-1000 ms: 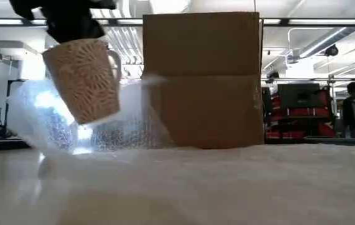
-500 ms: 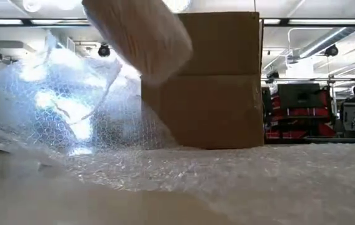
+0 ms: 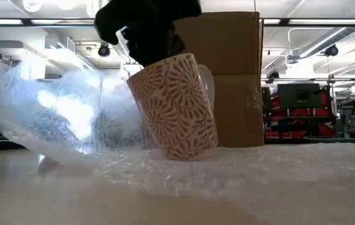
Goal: Wrap mug
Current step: Wrap the orange mug with bubble wrap
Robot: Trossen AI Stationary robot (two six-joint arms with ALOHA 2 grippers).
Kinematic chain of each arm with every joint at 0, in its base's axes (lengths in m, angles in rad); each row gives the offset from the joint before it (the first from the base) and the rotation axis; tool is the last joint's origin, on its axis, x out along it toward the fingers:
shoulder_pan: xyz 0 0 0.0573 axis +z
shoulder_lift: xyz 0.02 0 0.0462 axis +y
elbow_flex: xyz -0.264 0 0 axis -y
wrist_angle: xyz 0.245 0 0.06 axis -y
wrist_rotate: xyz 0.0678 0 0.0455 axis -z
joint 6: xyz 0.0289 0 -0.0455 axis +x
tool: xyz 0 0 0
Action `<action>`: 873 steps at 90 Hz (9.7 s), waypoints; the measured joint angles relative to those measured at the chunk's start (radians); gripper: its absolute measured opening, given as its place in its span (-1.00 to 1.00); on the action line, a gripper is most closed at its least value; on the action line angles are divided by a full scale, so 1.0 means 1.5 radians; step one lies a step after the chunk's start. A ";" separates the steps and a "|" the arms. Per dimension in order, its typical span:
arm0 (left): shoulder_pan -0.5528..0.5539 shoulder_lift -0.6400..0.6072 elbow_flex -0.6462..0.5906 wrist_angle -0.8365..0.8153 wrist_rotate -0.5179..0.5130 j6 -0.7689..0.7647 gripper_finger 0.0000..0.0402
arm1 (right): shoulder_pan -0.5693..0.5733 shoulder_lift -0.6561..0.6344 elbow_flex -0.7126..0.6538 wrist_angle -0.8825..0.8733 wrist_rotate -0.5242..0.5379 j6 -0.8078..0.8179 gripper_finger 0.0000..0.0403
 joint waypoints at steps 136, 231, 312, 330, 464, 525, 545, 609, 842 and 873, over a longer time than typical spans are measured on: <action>-0.149 -0.221 -0.598 0.509 0.212 -0.485 -0.32 | -0.031 -0.018 -0.127 -0.060 -0.059 -0.183 -0.91; -0.117 -0.277 -0.411 0.166 0.207 -0.303 -0.49 | 0.081 -0.127 -0.282 -0.190 -0.016 0.568 0.24; -0.113 -0.287 -0.518 0.540 0.034 -0.248 -0.54 | -0.102 -0.130 -0.190 0.314 0.402 -0.256 -0.98; -0.114 -0.348 -0.450 0.409 0.019 -0.210 -0.63 | -0.191 -0.129 -0.092 0.316 0.287 -0.487 -1.00; -0.077 -0.156 -0.452 0.672 -0.099 -0.129 -0.71 | -0.239 -0.138 0.070 -0.017 0.075 -0.406 -0.89; -0.079 -0.158 -0.454 0.672 -0.099 -0.134 -0.71 | -0.230 -0.138 -0.066 0.075 0.099 -0.339 -0.94; -0.080 -0.158 -0.454 0.673 -0.099 -0.134 -0.71 | -0.233 -0.127 -0.035 0.143 0.027 -0.403 -0.96; -0.085 -0.236 -0.455 0.679 -0.015 -0.141 -0.71 | -0.285 -0.061 -0.036 0.187 -0.025 -0.433 -0.96; -0.063 -0.122 -0.417 0.723 -0.021 -0.116 -0.71 | -0.289 -0.079 -0.110 0.271 -0.055 -0.496 -0.96; -0.062 -0.109 -0.417 0.705 -0.031 -0.118 -0.71 | -0.286 -0.101 -0.011 0.086 -0.084 -0.491 -0.96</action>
